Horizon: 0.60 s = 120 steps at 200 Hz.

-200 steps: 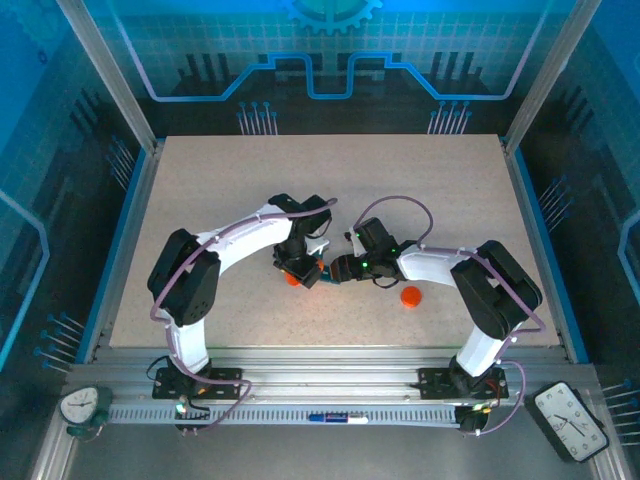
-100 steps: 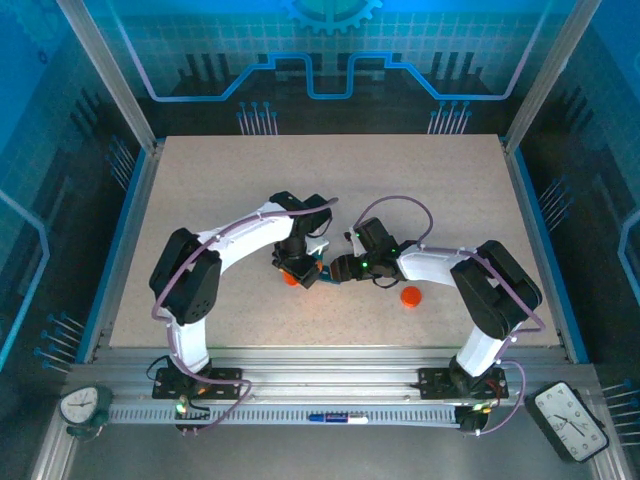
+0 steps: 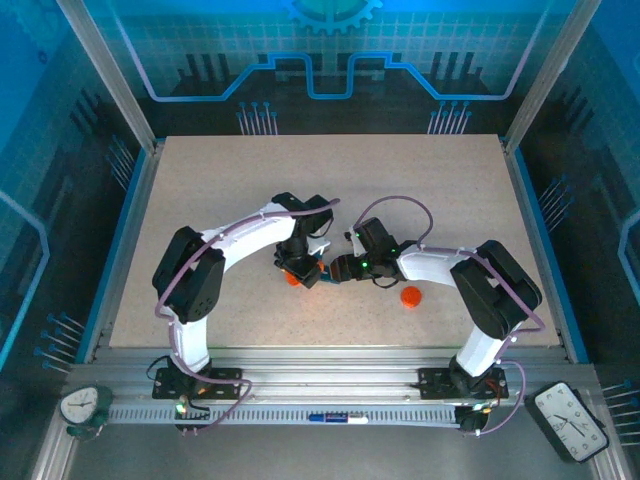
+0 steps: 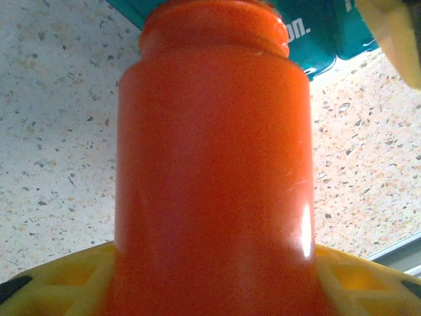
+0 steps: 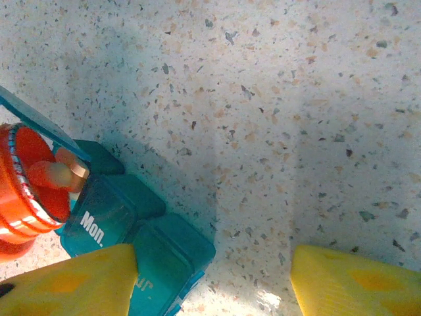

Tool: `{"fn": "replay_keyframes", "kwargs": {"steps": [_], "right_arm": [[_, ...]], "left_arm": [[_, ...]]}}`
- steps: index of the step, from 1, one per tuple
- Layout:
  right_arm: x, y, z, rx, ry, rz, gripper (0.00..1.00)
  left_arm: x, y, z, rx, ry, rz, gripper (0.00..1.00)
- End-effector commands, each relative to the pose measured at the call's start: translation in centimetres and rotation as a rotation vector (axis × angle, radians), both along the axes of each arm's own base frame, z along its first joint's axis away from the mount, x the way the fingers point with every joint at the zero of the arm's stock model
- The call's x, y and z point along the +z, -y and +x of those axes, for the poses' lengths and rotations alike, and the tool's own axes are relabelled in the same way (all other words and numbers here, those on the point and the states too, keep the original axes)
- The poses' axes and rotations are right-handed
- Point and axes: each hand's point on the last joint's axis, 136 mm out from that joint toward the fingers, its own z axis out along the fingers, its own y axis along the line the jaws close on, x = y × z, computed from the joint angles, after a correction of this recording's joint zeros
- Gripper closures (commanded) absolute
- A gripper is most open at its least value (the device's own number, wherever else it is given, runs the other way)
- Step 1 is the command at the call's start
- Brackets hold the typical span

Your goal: Sort the pills into containers

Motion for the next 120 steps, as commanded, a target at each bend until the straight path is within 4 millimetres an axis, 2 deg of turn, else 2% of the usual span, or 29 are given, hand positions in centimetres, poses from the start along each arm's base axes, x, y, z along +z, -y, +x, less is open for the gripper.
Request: {"fn": "replay_keyframes", "kwargs": {"steps": [1,120], "right_arm": [[-5.9,2.4,-4.2,0.009,-0.181,-0.125,0.35],[-6.1,2.7,-4.1,-0.009,-0.188,-0.139,0.35]], "left_arm": [[-0.5,-0.4,-0.6,0.019,-0.023,-0.001,1.0],[-1.8,-0.1,-1.3,0.134,0.052,-0.111,1.0]]}}
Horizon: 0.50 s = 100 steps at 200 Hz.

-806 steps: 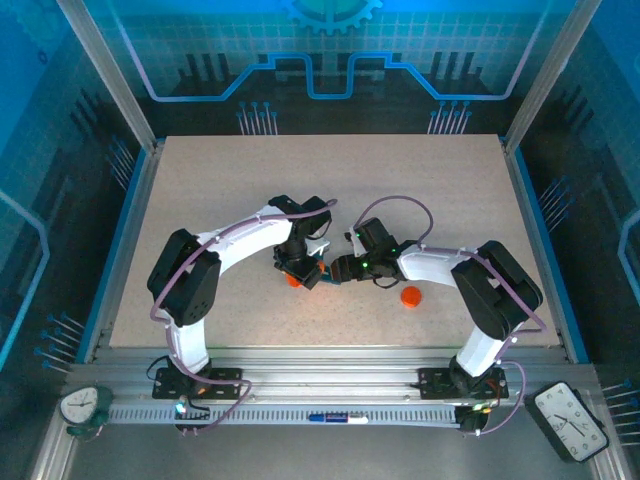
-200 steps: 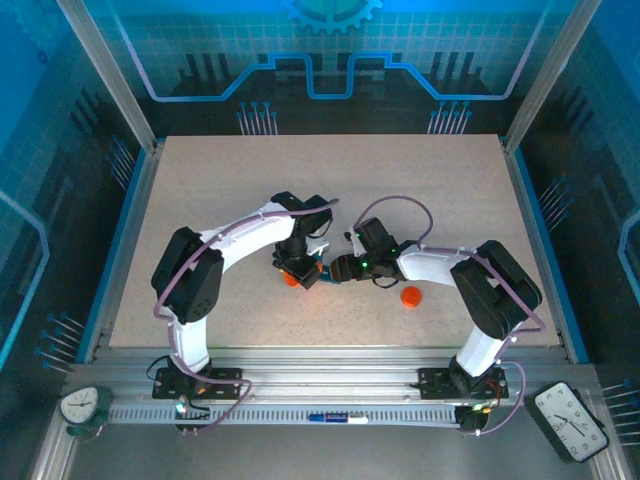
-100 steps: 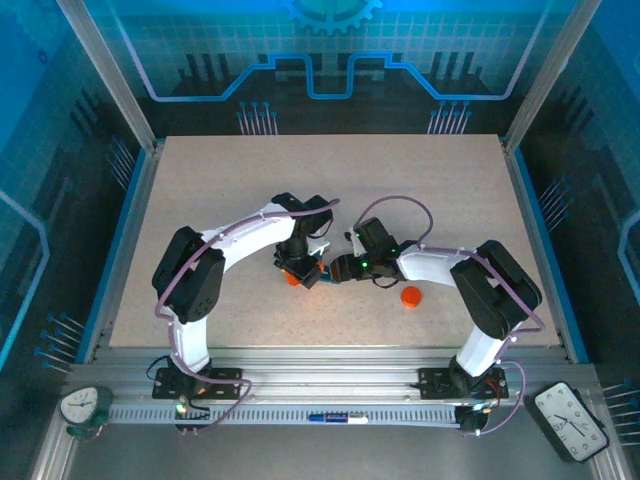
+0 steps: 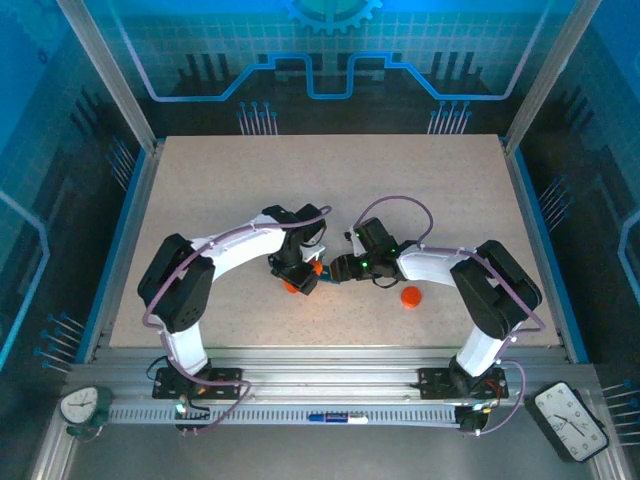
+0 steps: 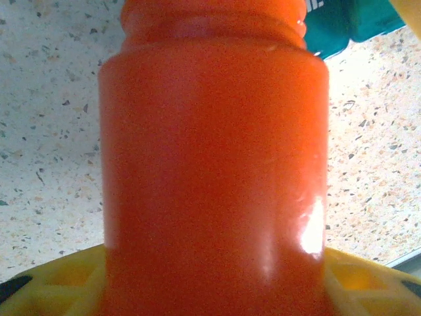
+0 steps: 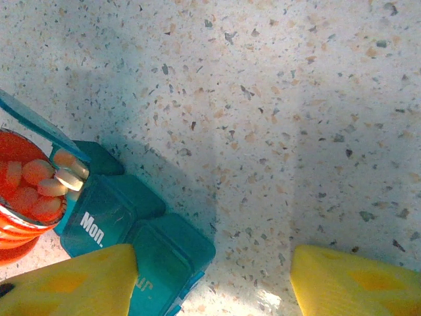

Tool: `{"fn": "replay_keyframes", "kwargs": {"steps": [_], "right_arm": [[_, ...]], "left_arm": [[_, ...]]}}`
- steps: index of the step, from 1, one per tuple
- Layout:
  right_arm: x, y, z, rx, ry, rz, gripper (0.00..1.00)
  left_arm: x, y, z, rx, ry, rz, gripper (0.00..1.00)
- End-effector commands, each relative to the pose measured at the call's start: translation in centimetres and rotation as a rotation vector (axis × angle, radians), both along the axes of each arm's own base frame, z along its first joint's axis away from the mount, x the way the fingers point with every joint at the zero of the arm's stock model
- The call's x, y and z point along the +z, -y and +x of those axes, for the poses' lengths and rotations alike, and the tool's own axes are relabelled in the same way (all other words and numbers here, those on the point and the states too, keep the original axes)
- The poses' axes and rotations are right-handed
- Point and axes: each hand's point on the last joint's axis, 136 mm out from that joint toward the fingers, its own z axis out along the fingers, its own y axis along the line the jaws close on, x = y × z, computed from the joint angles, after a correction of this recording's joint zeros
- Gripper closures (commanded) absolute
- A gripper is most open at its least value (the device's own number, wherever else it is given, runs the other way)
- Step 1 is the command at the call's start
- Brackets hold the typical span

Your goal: Sort the pills into containers

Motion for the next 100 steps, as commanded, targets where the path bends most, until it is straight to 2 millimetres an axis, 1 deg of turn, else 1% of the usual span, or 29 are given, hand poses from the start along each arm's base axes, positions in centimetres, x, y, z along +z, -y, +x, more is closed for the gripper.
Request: {"fn": "replay_keyframes", "kwargs": {"steps": [1,52,100], "right_arm": [[-6.04,2.67,-4.09,-0.005,-0.187,-0.138,0.35],[-6.0,2.68,-4.04,-0.005,-0.188,-0.142,0.35],[-5.98,2.66,-3.94,-0.006,-0.189,-0.146,0.35]], "left_arm": [[-0.44,0.22,-0.11,0.064,0.006,-0.044,1.0],[-0.83,0.62,-0.17,0.09,0.044,-0.101,1.0],[-1.02,0.39,-0.38,0.107,0.077,-0.127,1.0]]}}
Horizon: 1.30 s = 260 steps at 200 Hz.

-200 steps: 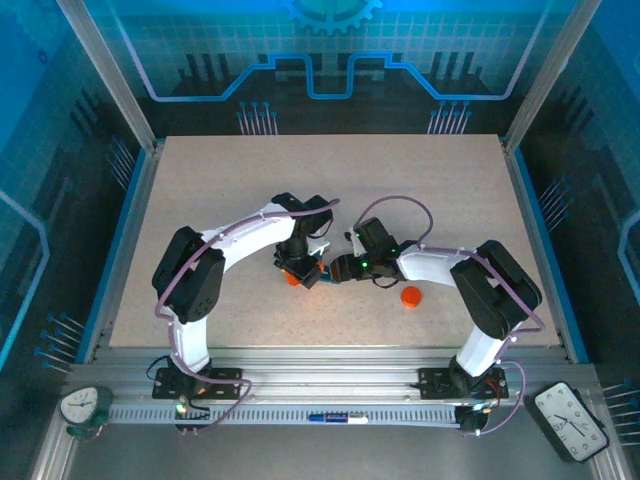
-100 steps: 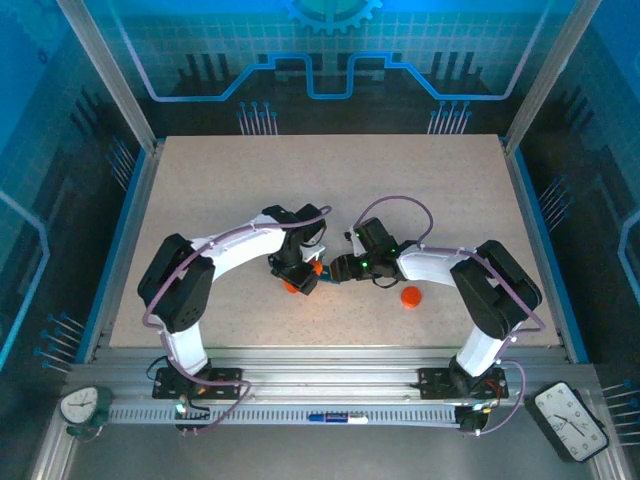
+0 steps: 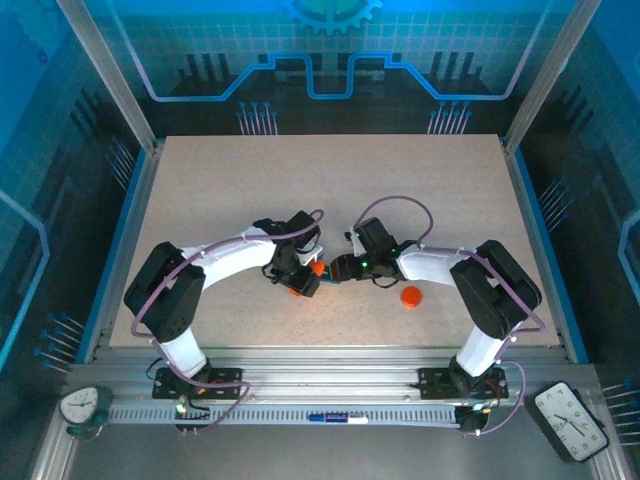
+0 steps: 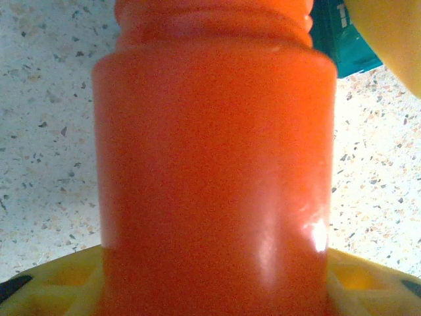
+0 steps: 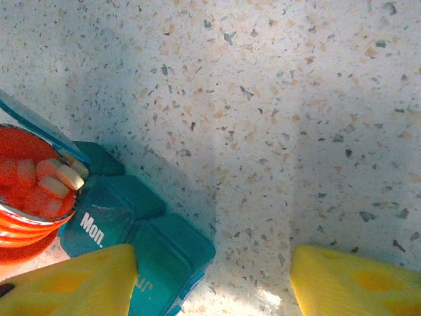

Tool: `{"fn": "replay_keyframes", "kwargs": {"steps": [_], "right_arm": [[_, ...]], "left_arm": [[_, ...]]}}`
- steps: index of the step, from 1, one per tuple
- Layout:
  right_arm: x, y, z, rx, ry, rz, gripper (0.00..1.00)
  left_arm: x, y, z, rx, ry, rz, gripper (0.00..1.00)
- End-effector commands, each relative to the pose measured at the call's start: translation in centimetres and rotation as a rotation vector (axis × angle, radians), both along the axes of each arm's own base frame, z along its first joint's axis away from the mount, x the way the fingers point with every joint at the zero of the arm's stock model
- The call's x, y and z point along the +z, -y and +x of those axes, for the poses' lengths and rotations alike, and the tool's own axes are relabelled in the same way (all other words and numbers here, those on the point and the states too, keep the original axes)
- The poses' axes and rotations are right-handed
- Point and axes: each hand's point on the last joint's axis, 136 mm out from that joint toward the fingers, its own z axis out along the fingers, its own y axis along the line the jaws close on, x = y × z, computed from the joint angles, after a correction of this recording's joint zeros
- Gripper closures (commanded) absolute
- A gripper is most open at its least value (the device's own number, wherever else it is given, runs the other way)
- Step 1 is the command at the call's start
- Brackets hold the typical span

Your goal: Sort the pills into containers

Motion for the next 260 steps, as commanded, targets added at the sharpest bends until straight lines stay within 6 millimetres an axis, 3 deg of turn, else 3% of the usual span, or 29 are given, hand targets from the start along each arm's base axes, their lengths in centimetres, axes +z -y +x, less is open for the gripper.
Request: {"fn": "replay_keyframes", "kwargs": {"steps": [1,169,217,260], "right_arm": [[-5.9,2.7,-4.0,-0.002,-0.187,-0.146,0.35],[-5.3,2.5,-3.6,-0.012,-0.187,-0.137,0.35],[-4.4,2.3,-3.3,-0.016,-0.181,-0.118,0.35],[-2.1,1.8,-2.2,-0.023,-0.156,-0.079,0.34]], "left_arm": [[0.0,-0.5,-0.5,0.042,-0.001,-0.017,1.0],[4.7,1.6,0.5,-0.002,0.302,-0.301,1.0],[7.9,2.2,1.4,-0.024,0.448,-0.4,1.0],[12.4,2.7,3.0,-0.025,0.651,-0.493,1.0]]}}
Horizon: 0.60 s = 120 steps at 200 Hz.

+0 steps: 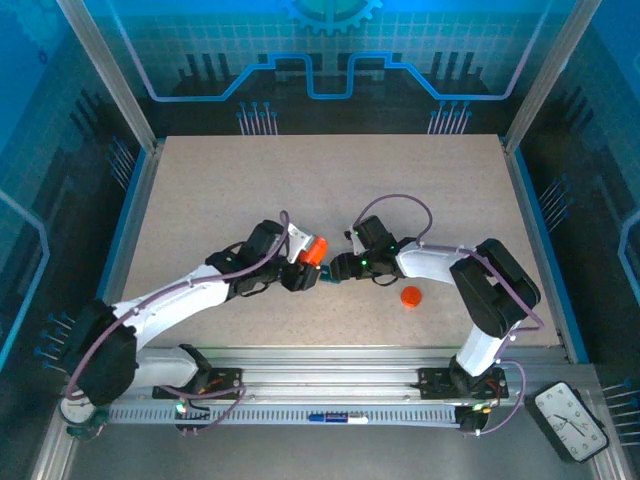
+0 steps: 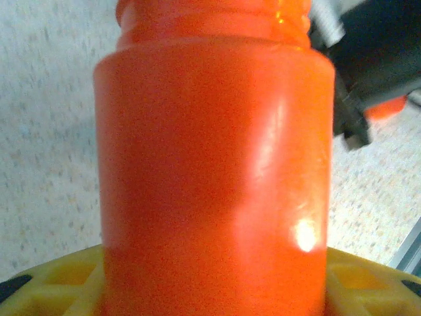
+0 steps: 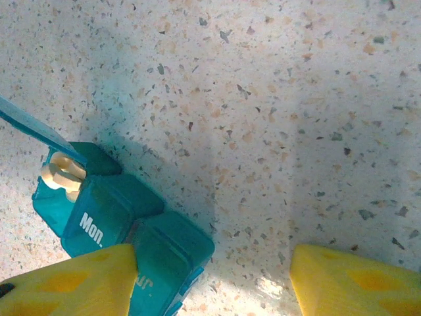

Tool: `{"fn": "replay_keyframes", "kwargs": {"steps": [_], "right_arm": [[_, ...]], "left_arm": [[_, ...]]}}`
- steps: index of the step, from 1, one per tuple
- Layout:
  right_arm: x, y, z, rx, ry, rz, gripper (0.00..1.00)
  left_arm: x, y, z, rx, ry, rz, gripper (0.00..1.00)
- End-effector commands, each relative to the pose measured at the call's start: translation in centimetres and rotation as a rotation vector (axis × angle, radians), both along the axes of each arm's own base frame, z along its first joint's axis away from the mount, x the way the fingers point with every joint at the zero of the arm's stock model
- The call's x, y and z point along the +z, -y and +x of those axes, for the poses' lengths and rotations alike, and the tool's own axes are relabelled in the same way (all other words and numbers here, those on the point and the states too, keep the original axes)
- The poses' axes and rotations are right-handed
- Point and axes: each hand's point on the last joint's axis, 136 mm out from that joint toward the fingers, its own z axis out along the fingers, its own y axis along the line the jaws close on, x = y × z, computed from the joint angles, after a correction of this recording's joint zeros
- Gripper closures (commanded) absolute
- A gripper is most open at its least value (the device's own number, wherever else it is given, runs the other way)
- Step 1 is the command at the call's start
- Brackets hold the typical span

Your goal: Sort the pills into containers

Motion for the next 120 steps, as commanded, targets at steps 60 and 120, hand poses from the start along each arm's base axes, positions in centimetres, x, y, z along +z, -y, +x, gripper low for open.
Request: {"fn": "replay_keyframes", "kwargs": {"steps": [60,120], "right_arm": [[3.5,1.6,0.4,-0.055,-0.051,0.026,0.31],[8.9,5.5,1.7,-0.143,0.034,0.024,0.29]], "left_arm": [[11.4,1.2,4.2,0.036,0.477,-0.207,1.0],[17.0,3.1,5.8,-0.014,0.679,-0.307,1.0]]}}
